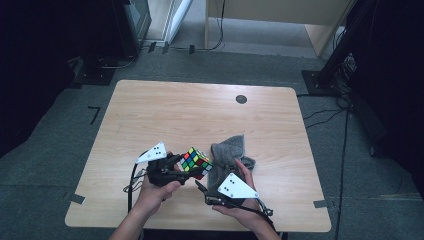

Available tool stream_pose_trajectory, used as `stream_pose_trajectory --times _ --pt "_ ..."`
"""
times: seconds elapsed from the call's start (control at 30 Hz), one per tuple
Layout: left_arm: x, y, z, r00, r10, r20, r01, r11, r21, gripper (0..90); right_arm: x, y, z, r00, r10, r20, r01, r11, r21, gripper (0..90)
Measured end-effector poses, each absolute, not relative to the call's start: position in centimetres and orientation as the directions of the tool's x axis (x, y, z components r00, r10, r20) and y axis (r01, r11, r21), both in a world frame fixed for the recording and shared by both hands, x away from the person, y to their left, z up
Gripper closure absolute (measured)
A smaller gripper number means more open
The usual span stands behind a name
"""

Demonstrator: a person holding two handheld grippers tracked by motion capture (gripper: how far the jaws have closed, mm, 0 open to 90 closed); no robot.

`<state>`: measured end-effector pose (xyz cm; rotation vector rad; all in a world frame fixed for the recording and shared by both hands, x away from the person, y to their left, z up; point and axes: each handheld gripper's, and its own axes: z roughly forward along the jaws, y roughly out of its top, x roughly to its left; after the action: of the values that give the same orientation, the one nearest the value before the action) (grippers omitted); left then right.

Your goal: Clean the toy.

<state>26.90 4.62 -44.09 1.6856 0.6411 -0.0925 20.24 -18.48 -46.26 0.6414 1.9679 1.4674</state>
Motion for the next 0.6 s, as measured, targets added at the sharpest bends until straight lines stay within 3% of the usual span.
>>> stream_pose_trajectory --times 0.6 --pt "26.8 4.4 -44.5 0.819 0.359 -0.448 0.512 -0.106 0.852 33.5 19.6 -17.0 -46.4 -0.659 0.687 -0.306 -0.056 0.361 0.931 33.6"
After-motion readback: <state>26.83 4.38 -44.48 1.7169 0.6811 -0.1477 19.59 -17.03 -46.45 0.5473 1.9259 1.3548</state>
